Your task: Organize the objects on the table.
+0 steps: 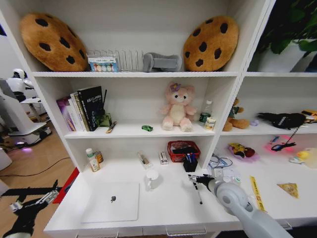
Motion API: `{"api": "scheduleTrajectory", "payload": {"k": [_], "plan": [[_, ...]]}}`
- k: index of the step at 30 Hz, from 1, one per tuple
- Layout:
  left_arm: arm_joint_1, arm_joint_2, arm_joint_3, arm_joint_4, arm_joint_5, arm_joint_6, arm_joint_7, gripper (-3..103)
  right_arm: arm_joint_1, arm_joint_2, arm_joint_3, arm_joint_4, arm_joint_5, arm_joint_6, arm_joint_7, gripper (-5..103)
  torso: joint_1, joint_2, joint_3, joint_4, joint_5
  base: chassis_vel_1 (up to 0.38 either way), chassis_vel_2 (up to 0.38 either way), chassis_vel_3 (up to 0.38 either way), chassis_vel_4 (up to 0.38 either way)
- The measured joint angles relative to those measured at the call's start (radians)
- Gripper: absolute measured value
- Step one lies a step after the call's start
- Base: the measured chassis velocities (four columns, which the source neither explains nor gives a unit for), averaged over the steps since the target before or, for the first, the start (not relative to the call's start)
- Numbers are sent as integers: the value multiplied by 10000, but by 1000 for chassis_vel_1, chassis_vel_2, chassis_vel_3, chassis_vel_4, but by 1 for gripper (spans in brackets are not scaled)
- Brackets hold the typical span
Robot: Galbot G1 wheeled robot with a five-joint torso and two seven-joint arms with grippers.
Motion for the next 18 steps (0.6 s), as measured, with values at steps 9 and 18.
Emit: {"api": "scheduleTrajectory", "payload": {"k": [9, 18], "plan": [[0, 0, 0, 0, 0, -1, 0, 100, -156, 168, -250, -775, -53, 39, -330, 100, 0, 0, 0, -1, 0, 0, 0, 0, 0], [0, 0, 0, 0, 0, -1, 0, 100, -18, 346, -618, -1089, -407, 56, -474, 100, 0, 0, 0, 0, 1, 0, 0, 0, 0]]}}
